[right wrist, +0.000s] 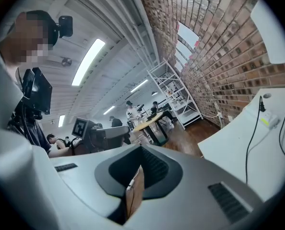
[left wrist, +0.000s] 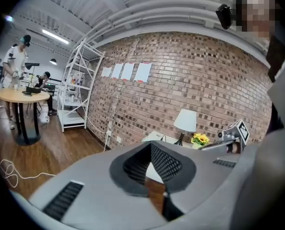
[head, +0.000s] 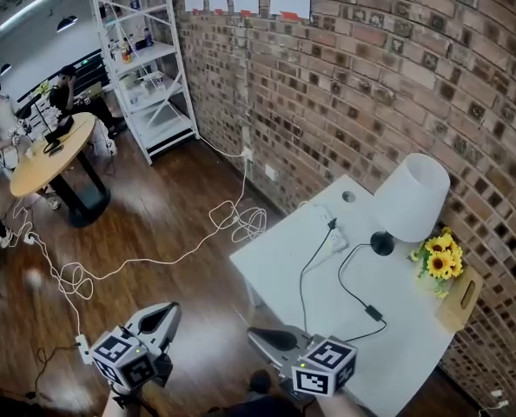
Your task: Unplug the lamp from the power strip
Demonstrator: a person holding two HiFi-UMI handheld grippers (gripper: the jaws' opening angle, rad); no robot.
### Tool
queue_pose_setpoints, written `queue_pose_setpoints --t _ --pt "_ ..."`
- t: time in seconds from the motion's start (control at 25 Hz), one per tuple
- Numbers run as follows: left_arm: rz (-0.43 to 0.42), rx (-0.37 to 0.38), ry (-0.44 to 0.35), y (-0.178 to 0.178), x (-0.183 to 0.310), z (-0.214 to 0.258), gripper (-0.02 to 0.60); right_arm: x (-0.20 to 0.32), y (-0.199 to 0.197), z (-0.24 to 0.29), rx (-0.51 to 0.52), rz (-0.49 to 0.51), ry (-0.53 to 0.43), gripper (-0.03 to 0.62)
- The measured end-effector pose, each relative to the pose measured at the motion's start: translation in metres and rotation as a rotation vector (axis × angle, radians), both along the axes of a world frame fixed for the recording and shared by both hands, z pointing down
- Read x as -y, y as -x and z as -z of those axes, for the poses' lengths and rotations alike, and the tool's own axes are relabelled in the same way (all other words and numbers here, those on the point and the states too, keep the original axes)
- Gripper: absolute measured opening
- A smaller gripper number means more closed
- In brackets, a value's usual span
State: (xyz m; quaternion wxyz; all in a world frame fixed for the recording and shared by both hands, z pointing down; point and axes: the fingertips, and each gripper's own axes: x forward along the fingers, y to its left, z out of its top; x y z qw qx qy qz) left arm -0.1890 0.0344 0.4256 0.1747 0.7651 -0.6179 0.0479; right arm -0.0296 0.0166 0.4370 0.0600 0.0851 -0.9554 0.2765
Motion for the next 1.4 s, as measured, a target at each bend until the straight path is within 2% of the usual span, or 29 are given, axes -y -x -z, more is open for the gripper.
queue_pose_setpoints --t 0.2,0.52,0.6,0.72,0.84,1.08,1.4 --pt "0.020 -0.115 -0.009 -0.015 0.026 0.029 0.025 0.011 0.005 0.006 0.001 0.024 -0.016 -0.003" --pt "-0.098 -0.066 -0.044 -0.018 0.060 0.031 0.025 0.029 0.004 0.009 -0.017 -0.027 -0.019 -0.003" --pt "-0.108 -0.096 -0.040 -0.023 0.073 0.039 0.025 0.035 0.004 0.009 -0.026 -0.047 -0.031 -0.003" --pt "-0.168 -0.146 -0.038 -0.031 0.093 0.040 0.025 0.046 0.004 0.011 -0.045 -0.102 -0.063 -0.003" --pt "-0.233 -0.270 -0.009 -0.051 0.113 0.052 0.024 0.059 0.005 0.017 -0.077 -0.167 -0.079 -0.003" --pt "-0.363 -0.285 -0.045 -0.065 0.152 0.071 0.025 0.081 0.004 0.028 -0.116 -0.286 -0.107 -0.003" --pt "-0.475 -0.245 -0.048 -0.056 0.175 0.065 0.025 0.105 0.020 0.032 -0.145 -0.343 -0.129 -0.003"
